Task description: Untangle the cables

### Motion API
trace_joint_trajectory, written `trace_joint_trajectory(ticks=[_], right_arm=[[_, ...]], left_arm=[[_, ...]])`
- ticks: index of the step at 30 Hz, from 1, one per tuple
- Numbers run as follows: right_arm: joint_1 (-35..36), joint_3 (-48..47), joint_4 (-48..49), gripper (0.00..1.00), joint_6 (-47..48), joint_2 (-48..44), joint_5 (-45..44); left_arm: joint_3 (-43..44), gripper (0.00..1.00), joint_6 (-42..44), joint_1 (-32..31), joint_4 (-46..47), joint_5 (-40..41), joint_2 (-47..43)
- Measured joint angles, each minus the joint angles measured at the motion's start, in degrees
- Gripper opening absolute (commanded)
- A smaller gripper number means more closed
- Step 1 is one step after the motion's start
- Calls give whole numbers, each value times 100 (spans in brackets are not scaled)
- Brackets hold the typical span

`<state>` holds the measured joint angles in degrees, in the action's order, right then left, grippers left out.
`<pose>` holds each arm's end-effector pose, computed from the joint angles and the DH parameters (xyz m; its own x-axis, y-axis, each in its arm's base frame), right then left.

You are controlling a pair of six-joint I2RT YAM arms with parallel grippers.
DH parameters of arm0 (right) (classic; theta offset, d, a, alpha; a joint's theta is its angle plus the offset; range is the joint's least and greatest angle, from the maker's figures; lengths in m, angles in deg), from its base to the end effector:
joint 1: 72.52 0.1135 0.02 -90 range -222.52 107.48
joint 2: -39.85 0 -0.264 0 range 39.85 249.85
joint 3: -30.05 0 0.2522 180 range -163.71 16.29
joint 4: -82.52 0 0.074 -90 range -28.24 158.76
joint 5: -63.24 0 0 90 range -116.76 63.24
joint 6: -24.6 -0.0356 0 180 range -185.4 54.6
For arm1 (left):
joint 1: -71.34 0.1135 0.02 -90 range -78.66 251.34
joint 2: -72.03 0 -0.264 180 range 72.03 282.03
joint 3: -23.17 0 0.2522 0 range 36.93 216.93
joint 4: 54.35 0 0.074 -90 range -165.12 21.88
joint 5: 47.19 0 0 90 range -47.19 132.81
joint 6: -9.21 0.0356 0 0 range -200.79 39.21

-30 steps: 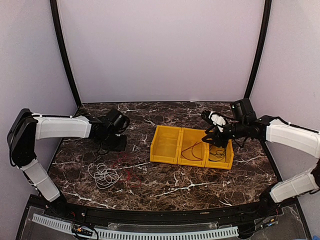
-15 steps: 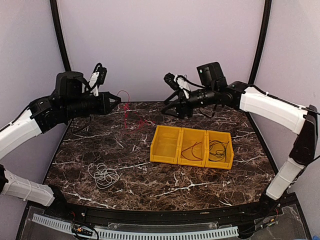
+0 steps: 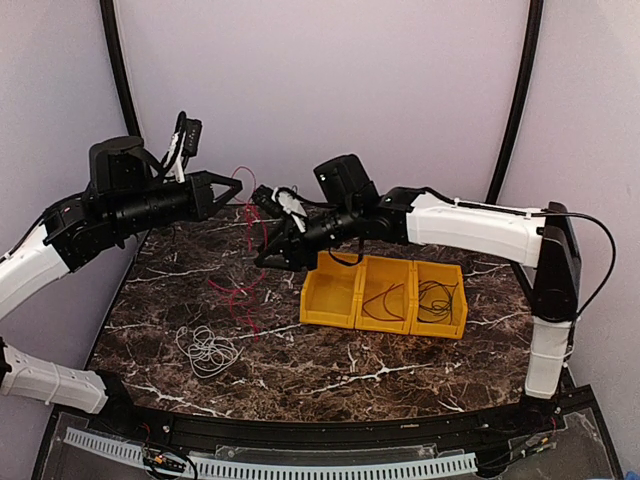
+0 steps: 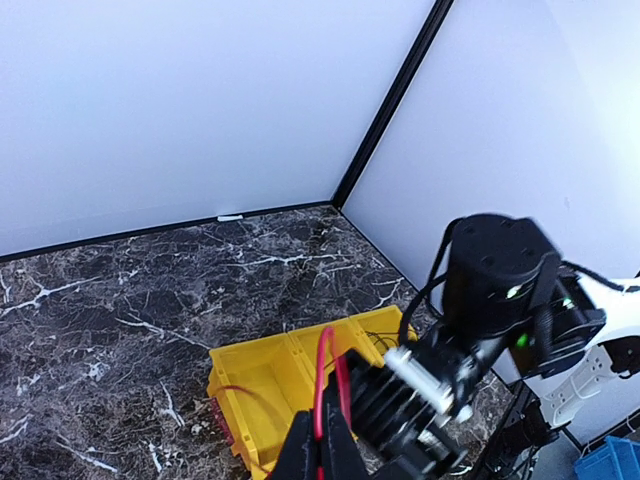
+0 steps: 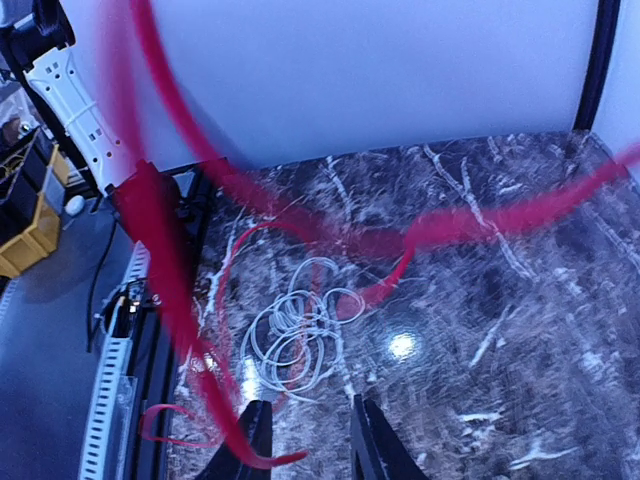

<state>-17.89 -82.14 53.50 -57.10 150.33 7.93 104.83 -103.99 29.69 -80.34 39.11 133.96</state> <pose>0.2476 0.3837 0.3210 -0.1238 -0.3794 -0.9169 -0.9915 0.0089 0.1301 0.1793 -0.1626 0.4196 -0.3550 -0.2103 -0.9109 0.6215 0.6747 -0.3981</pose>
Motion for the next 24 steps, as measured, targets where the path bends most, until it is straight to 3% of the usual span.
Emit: trace_joint_trajectory(ticks=[2,12,13,15,17,24], right_arm=[[26,175,166,0,-199,173,236],[52,855,1364,0,-699,319,804],[52,887,1484,0,-710,319,804],[52,957,1679,12,-713,319,804],[52,994,1805,16,-704,330,789],[52,1165,1150,18,-682,970,597]], left_arm=[[13,0,-39,-11,28,-2,-48],[264,0,-74,-63,-282,168,-195],[323,0,-50,-66,-348,221,-195],[420,0,-7,-66,-476,328,-197],[463,0,33,-70,-520,417,-197],[1106,0,79,-61,116,680,-496]])
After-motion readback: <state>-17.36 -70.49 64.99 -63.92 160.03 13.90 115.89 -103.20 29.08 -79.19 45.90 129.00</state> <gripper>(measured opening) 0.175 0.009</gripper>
